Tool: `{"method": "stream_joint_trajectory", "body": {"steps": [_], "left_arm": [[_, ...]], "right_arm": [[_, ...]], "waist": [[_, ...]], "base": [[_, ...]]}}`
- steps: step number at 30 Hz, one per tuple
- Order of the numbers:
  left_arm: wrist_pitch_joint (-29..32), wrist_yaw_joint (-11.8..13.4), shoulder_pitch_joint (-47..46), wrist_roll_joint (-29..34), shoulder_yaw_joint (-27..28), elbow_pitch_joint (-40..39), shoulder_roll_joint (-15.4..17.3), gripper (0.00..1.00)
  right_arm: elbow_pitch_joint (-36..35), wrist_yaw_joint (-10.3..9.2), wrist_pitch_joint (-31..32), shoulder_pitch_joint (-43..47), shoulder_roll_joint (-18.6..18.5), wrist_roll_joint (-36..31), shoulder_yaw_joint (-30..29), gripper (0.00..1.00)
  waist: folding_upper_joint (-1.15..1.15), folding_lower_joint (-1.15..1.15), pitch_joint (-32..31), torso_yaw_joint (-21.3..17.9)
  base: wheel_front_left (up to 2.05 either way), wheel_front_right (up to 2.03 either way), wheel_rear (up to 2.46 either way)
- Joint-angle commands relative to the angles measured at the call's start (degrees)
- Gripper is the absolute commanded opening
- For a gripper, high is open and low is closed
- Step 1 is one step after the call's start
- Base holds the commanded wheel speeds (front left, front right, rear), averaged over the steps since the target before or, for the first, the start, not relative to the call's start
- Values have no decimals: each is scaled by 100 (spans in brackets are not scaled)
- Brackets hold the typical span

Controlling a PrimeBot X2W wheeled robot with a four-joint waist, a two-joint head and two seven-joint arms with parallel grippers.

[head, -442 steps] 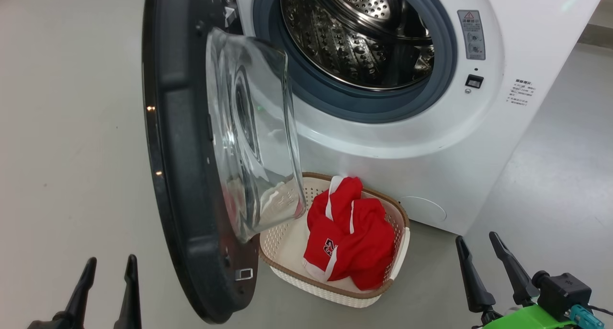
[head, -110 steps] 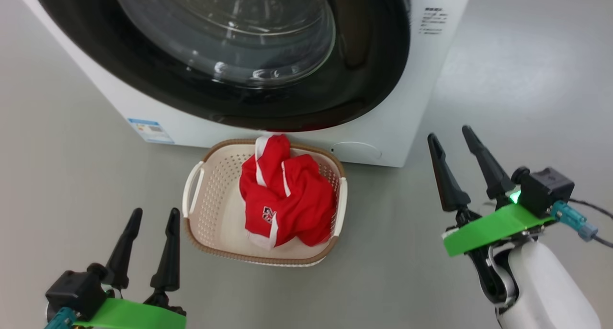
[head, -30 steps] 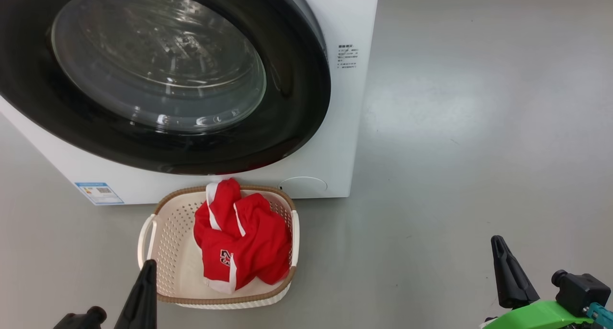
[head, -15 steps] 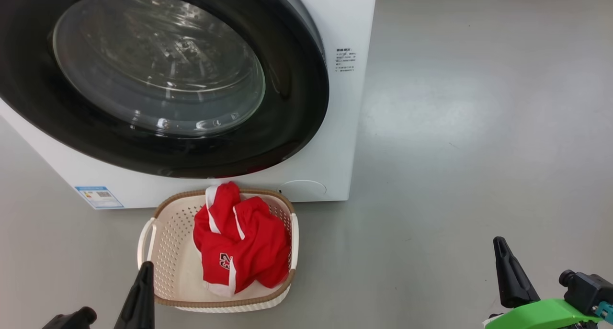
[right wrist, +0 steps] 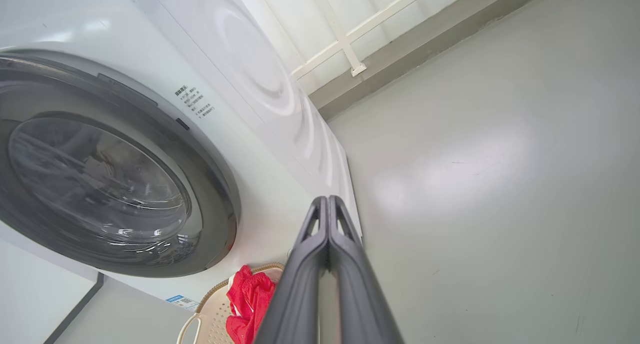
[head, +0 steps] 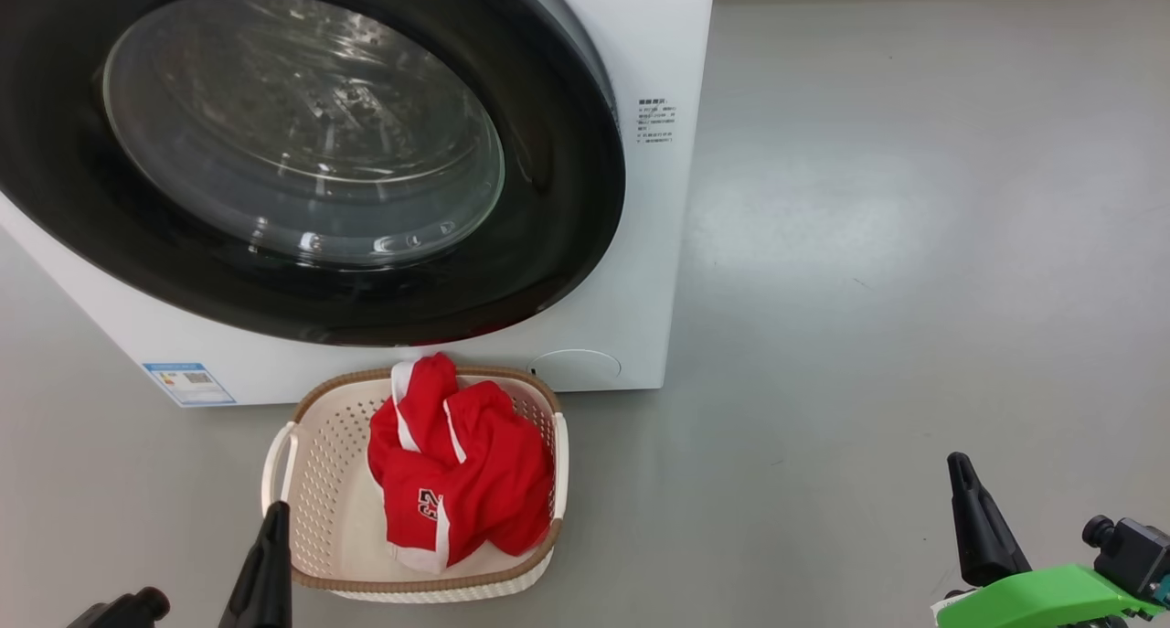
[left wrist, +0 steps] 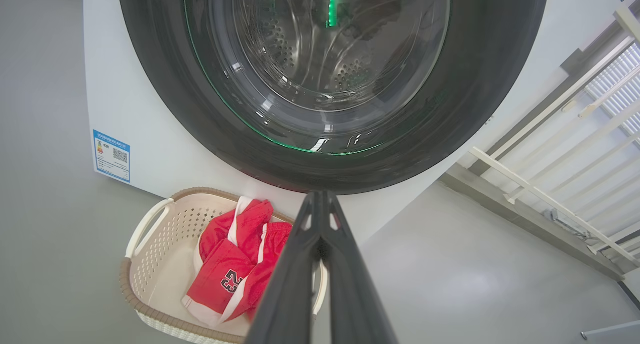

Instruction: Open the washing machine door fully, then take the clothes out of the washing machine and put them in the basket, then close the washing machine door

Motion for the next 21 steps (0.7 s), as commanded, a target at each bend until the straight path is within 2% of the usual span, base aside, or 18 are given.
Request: {"method": "stream_joint_trajectory", "body": {"steps": [1, 21], "left_arm": [[50, -10, -165, -188, 92, -99, 63, 0], [361, -17, -270, -1289, 160, -66, 27, 0]], "right_arm": [[-139, -2, 50, -212, -96, 179, 11, 0], [-151, -3, 333, -343, -157, 1256, 18, 0]], "waist": [[0, -1, -7, -3], [0, -1, -90, -31]], "base": [[0, 0, 0], [0, 0, 0]]}}
